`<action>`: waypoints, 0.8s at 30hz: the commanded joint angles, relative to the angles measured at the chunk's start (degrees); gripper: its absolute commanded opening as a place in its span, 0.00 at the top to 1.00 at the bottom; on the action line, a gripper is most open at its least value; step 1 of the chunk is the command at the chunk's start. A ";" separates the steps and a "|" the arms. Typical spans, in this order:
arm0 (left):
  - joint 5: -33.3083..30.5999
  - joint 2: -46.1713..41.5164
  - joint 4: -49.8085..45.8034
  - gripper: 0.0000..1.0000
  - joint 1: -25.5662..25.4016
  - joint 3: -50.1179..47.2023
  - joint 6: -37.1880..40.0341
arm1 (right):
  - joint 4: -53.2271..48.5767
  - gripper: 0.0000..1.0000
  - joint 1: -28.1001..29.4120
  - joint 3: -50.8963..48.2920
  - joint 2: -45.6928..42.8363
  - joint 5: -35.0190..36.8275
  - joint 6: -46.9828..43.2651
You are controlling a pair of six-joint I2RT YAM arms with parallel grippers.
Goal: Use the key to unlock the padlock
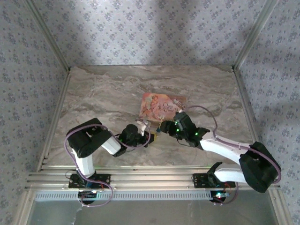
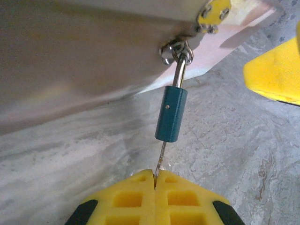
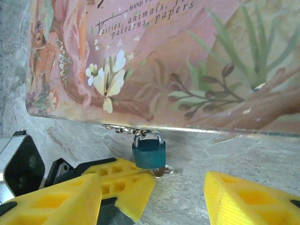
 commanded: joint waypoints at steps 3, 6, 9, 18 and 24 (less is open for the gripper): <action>-2.39 -1.36 -4.20 1.00 -1.75 1.20 -1.03 | 5.03 0.40 1.49 -3.21 0.51 5.81 3.25; -2.35 -0.53 -4.40 1.00 -1.75 2.45 -1.23 | 8.38 0.40 1.44 -4.55 1.44 6.36 4.09; -2.40 0.25 -3.49 1.00 -1.77 3.08 -2.24 | 9.14 0.40 1.47 -3.23 3.72 5.87 3.67; -3.11 0.71 -3.66 1.00 -1.75 2.32 -2.22 | 2.47 0.43 3.81 1.37 6.76 10.20 1.62; -5.26 -3.04 -7.36 1.00 -1.80 -1.71 -1.29 | -12.84 0.46 10.62 11.35 10.72 24.18 -0.46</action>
